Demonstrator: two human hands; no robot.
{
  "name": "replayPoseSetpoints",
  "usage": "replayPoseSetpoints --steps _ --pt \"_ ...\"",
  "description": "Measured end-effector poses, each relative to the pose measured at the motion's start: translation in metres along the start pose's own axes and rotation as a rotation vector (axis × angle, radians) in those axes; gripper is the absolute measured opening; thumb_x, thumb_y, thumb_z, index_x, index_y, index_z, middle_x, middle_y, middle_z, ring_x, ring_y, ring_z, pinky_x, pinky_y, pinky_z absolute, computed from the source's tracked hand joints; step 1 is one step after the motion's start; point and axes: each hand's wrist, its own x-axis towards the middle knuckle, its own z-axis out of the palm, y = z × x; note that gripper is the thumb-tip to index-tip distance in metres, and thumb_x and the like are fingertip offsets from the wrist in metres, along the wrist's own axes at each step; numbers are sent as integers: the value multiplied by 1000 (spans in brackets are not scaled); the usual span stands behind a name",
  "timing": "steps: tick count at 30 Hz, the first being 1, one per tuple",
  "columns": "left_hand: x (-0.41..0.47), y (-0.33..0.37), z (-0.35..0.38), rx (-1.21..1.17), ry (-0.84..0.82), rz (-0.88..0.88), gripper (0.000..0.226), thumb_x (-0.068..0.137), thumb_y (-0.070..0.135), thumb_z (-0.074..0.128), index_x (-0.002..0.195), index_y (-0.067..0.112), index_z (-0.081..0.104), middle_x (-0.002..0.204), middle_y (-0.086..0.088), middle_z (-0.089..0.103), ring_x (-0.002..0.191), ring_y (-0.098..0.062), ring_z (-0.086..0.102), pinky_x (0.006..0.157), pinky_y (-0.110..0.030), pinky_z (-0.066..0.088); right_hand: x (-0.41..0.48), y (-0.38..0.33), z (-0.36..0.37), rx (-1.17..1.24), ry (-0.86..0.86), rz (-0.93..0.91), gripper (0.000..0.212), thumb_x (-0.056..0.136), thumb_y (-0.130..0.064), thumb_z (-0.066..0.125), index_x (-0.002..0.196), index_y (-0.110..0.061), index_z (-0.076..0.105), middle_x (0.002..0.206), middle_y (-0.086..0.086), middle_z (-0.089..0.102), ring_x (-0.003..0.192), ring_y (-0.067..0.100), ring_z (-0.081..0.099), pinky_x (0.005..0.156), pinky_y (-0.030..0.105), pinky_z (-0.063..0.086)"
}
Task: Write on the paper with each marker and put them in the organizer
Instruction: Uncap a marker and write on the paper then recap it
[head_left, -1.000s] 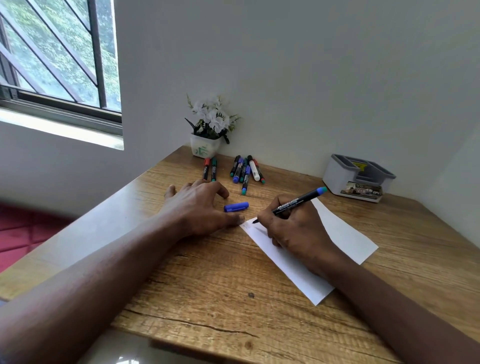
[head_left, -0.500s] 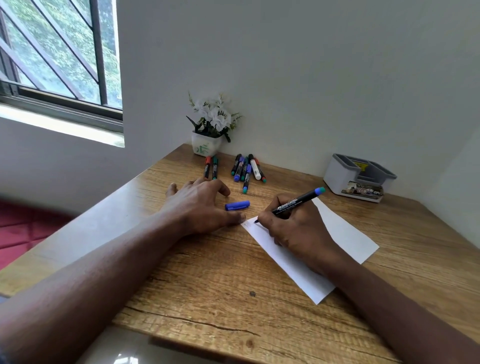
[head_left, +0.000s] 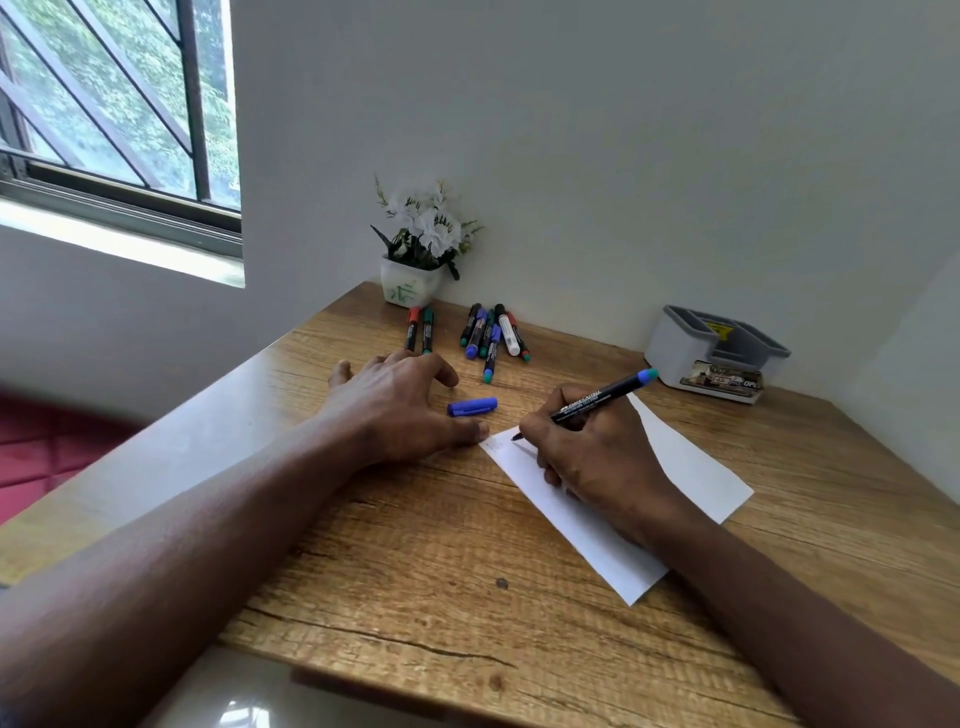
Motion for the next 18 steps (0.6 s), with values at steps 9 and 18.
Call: replayPoseSetpoints --steps 9,18 --pt "1 0 0 4 -8 3 74 75 79 62 137 40 49 155 0 42 145 -24 35 121 -61 12 -1 1 -1 -32 19 -10 13 88 -13 73 80 -4 68 56 4 67 45 12 61 42 18 44" --pt "0 0 -1 -1 -16 4 74 76 78 62 138 39 48 156 1 40 146 -24 33 122 -60 11 1 5 0 -106 72 -23 11 85 -18 75 78 -11 71 59 1 68 53 11 62 58 32 52"
